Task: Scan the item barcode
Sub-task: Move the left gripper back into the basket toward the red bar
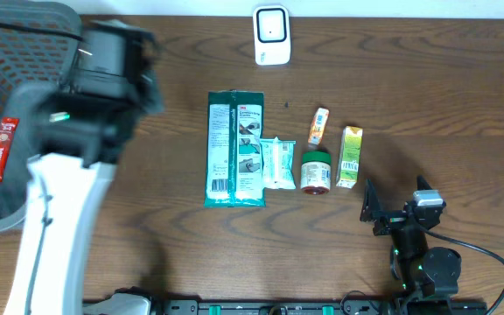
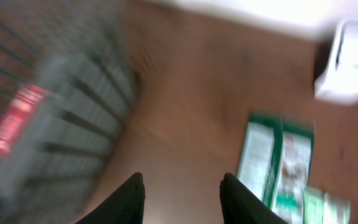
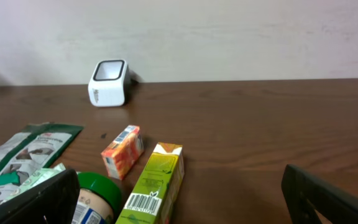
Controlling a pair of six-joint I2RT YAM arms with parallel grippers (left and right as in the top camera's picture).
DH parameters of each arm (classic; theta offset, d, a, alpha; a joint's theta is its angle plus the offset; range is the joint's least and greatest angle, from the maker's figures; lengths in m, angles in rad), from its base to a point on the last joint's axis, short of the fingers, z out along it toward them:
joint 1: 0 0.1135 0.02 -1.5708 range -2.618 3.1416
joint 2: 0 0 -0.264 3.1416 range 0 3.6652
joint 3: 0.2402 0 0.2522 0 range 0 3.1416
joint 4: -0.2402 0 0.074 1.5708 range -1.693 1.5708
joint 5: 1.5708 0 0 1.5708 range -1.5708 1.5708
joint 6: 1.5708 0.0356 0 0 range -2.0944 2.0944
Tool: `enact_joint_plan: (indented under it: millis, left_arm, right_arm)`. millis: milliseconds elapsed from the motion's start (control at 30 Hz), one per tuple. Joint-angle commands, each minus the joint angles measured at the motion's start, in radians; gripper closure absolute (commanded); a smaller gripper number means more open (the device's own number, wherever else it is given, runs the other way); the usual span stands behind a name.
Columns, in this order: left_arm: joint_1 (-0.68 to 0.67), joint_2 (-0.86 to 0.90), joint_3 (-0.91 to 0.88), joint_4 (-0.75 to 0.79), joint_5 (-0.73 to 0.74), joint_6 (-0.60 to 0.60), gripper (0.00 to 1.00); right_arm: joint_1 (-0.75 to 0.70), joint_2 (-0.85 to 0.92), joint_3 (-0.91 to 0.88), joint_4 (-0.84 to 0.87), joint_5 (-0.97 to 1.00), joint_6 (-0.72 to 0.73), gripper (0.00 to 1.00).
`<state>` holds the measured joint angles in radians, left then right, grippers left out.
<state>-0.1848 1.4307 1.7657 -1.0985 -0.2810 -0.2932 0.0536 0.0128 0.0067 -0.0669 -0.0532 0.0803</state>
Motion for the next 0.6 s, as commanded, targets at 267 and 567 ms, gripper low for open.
enact_joint_plan:
  millis: [267,567]
  left_arm:
    - [0.346,-0.005,0.204,0.023,-0.08,0.028,0.5]
    - [0.496,0.089,0.187,0.023,-0.079,0.027,0.38]
  right_arm:
    - [0.006,-0.003,-0.001,-0.005,-0.004,0.013,0.01]
    - [0.006,-0.003,-0.001,-0.004,-0.004,0.012,0.01]
